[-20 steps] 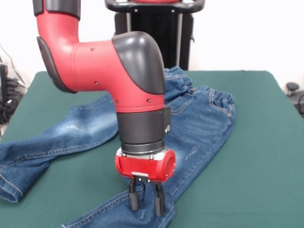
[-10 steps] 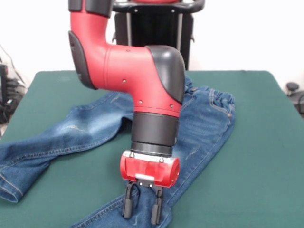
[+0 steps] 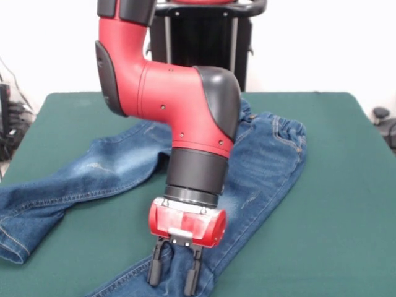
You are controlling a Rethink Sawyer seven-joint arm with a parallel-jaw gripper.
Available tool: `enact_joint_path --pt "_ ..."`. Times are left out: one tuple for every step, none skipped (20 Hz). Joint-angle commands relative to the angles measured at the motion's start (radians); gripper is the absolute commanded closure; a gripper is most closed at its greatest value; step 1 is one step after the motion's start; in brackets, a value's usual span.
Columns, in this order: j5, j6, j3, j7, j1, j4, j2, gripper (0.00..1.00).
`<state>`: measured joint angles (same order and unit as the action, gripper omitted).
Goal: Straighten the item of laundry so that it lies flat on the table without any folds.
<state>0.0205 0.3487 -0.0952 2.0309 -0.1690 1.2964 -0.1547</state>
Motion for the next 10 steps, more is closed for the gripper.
enact_joint_path --pt "-0.054 -0.133 -0.051 0.086 -0.009 0.021 0.089 0.0" --pt "-0.049 -0.139 -0.046 0.084 -0.013 0.019 0.087 0.0" --pt "-0.047 -0.144 -0.044 0.084 -0.015 0.018 0.087 0.0" --pt "-0.044 -0.15 -0.042 0.084 -0.017 0.017 0.086 0.0" --pt "-0.042 -0.146 -0.043 0.085 -0.017 0.018 0.085 0.0" --pt "-0.046 -0.143 -0.051 0.088 -0.012 0.019 0.085 0.0" --pt "-0.043 -0.137 -0.052 0.089 -0.012 0.02 0.084 0.0" --pt "-0.045 -0.133 -0.057 0.091 -0.009 0.02 0.086 0.0" --pt "-0.04 -0.126 -0.056 0.092 -0.011 0.019 0.086 0.0" --pt "-0.043 -0.118 -0.063 0.092 -0.007 0.017 0.089 0.0"
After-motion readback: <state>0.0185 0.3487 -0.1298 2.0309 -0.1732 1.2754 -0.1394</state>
